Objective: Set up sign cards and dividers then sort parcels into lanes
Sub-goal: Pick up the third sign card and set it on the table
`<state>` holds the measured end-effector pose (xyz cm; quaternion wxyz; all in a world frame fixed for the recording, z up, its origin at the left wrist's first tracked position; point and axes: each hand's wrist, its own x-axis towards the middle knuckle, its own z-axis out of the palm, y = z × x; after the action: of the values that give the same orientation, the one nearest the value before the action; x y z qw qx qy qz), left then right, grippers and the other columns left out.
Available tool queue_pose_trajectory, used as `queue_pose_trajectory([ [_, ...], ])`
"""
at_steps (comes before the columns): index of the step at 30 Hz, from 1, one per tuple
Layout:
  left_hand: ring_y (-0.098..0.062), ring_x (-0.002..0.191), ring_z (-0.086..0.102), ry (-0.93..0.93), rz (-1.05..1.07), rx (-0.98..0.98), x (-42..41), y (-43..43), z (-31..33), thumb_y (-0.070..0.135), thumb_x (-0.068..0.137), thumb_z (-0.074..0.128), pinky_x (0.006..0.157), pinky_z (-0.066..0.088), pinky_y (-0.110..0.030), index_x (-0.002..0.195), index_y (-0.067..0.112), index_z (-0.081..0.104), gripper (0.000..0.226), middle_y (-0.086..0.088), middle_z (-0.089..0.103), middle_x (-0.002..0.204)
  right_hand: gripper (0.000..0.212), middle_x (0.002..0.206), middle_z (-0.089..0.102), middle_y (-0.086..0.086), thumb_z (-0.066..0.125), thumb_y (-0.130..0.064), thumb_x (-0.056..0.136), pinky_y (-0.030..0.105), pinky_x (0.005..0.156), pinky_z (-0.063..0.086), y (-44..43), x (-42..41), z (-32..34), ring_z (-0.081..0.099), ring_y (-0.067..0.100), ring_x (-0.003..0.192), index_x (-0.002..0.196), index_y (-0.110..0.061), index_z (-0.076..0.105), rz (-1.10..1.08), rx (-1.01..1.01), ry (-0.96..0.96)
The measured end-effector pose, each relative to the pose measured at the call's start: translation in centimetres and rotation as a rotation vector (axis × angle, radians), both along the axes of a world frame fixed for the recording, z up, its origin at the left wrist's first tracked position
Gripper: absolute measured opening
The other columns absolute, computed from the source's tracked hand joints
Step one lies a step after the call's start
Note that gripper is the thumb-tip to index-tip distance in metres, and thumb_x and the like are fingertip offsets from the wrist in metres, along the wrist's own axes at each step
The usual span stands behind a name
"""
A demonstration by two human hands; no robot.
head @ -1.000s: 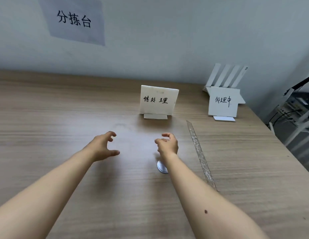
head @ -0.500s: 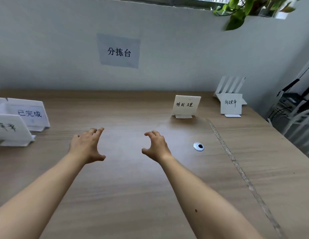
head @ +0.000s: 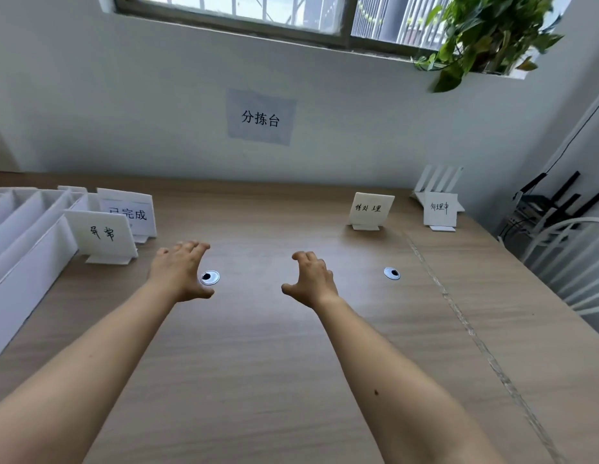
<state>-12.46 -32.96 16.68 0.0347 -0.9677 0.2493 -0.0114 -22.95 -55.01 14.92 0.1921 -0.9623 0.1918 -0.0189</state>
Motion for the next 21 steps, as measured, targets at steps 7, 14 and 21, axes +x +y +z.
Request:
queue_pose_trajectory([
  [7,-0.015,0.139,0.027,-0.015,0.063,-0.021,-4.0,5.1,1.1,0.062,0.069,0.069,0.108,0.026,-0.033,0.147,0.026,0.021,0.098,0.003,0.031,0.151,0.060,0.140,0.039,0.002,0.065,-0.031,0.083,0.037,0.097,0.036,4.5,-2.7,1.1,0.041,0.026,0.124,0.135,-0.014,0.042,0.041,0.020,-0.028],
  [14,-0.014,0.142,0.021,0.018,0.115,-0.041,-8.4,10.3,0.4,0.062,0.069,0.069,0.111,0.023,-0.035,0.147,0.027,0.020,0.099,0.003,0.024,0.154,0.059,0.139,0.039,0.003,0.066,-0.031,0.083,0.037,0.097,0.035,9.9,-5.7,1.0,0.049,0.025,0.118,0.135,-0.016,0.041,0.090,0.066,0.000],
  [21,-0.015,0.142,0.022,0.029,0.190,-0.097,-7.8,15.9,0.9,0.061,0.067,0.072,0.110,0.026,-0.037,0.149,0.026,0.019,0.103,0.002,0.023,0.155,0.061,0.139,0.040,0.004,0.068,-0.032,0.083,0.038,0.096,0.037,14.9,-4.2,2.6,0.051,0.025,0.116,0.136,-0.017,0.040,0.128,0.095,-0.008],
])
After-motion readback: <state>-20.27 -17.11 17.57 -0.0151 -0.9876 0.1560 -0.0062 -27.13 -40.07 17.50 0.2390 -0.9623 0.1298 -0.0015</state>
